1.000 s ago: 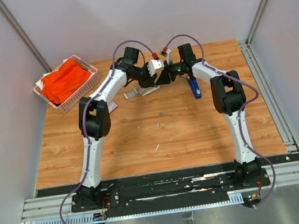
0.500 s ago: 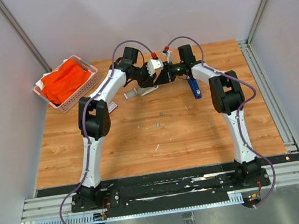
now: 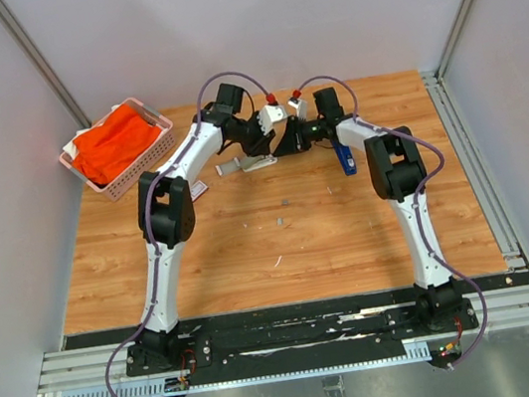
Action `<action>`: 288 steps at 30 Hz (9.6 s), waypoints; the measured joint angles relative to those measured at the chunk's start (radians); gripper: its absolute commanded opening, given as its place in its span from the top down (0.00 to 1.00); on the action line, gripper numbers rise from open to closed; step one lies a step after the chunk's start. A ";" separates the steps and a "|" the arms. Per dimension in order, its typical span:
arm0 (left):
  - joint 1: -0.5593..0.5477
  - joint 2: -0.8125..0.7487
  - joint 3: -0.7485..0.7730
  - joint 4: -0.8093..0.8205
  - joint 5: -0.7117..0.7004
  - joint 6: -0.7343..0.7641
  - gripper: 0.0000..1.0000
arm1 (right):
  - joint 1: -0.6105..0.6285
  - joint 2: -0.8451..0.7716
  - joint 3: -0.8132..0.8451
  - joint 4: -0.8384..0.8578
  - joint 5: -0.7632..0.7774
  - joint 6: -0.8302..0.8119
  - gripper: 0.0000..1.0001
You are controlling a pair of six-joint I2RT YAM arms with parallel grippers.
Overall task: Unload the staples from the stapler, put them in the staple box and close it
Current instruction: Adjust the stapler at the center of the board, then pick up the stapler from the center of the board.
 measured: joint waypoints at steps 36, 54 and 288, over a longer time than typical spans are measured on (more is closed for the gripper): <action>0.006 0.035 0.056 0.014 -0.001 -0.040 1.00 | 0.006 0.048 0.021 0.130 0.062 0.224 0.90; 0.029 0.106 0.210 -0.021 0.081 -0.127 1.00 | 0.012 -0.052 0.051 -0.180 0.334 -0.128 0.99; 0.095 -1.570 -1.588 0.487 -0.449 -0.247 0.02 | -0.049 -0.314 -0.032 -0.530 0.965 -0.597 0.39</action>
